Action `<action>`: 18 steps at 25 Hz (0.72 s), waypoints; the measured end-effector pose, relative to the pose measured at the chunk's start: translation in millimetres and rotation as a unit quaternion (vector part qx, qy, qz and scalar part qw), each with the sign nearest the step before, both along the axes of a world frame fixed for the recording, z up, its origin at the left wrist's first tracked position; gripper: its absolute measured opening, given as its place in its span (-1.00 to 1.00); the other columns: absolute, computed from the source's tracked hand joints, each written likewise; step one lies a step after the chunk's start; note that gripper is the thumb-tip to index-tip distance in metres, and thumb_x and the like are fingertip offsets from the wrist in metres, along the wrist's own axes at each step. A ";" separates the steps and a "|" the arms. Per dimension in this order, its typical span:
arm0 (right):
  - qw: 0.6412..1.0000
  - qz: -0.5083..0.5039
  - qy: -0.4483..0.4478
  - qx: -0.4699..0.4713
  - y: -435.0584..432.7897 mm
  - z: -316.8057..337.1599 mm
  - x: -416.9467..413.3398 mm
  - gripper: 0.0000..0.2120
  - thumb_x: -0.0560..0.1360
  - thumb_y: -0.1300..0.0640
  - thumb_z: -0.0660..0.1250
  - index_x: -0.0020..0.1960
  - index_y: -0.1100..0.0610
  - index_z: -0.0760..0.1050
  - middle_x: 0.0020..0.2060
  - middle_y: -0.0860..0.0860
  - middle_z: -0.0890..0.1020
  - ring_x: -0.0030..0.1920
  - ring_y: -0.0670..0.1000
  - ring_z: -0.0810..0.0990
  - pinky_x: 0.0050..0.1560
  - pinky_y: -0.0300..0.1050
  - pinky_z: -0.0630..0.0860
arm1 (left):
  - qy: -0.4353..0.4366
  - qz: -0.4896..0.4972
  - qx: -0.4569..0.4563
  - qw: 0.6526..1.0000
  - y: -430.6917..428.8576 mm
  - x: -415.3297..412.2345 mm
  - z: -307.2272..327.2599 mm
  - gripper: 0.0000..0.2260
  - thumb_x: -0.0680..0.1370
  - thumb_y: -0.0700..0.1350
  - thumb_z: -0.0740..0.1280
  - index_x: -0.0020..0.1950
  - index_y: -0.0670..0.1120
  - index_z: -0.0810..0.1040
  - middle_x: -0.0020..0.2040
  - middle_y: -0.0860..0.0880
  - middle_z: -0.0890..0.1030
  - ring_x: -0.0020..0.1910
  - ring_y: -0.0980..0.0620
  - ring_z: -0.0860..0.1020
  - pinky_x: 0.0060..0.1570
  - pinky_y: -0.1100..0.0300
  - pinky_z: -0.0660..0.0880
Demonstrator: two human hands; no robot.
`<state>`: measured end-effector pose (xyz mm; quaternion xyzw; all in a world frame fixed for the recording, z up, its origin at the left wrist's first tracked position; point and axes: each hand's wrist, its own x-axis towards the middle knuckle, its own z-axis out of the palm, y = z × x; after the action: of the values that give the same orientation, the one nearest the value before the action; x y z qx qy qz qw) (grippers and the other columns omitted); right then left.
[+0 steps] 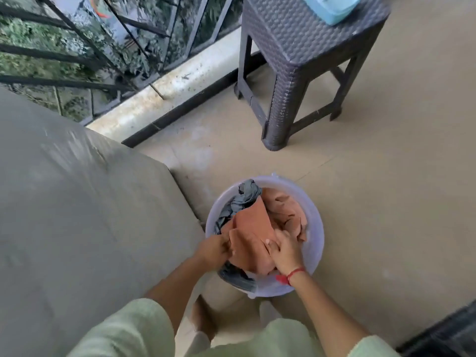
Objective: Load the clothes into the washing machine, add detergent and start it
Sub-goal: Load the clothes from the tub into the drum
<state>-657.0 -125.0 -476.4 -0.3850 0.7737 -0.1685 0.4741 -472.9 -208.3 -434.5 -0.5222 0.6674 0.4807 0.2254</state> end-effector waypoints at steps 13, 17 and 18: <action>0.911 -0.209 0.065 -0.350 23.7 343.4 -0.3 -0.71 0.55 0.15 0.24 0.16 0.35 0.44 0.04 0.24 0.61 -0.01 0.08 0.57 -0.02 -0.06 0.45 | 0.229 0.041 -0.247 0.941 -62.2 -13.8 367.2 -0.59 0.43 -0.34 0.21 -0.04 0.13 0.65 -0.26 0.28 0.61 -0.25 0.29 0.54 -0.26 0.47 0.39; 0.810 -0.267 0.087 -0.514 1.7 461.2 29.3 -0.71 0.50 0.14 0.21 -0.01 0.41 0.42 -0.18 0.30 0.59 -0.18 0.12 0.55 -0.17 -0.01 0.42 | 0.479 0.235 -0.229 0.814 -50.5 22.0 483.4 -0.77 0.45 -0.34 0.19 -0.15 -0.10 0.59 -0.22 -0.13 0.62 -0.23 -0.03 0.57 -0.12 0.09 0.53; 0.794 -0.262 0.083 -0.543 -3.0 487.4 39.7 -0.67 0.49 0.13 0.20 0.03 0.42 0.41 -0.13 0.32 0.59 -0.12 0.18 0.57 -0.10 0.03 0.44 | 0.520 0.278 -0.220 0.777 -47.9 32.0 507.5 -0.77 0.47 -0.38 0.14 -0.18 -0.15 0.54 -0.26 -0.15 0.60 -0.26 -0.05 0.57 -0.14 0.08 0.53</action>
<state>-617.3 -128.0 11.0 -0.3739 0.6628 -0.6460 0.0592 -441.0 -256.3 72.9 -0.3913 0.5964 0.5611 -0.4199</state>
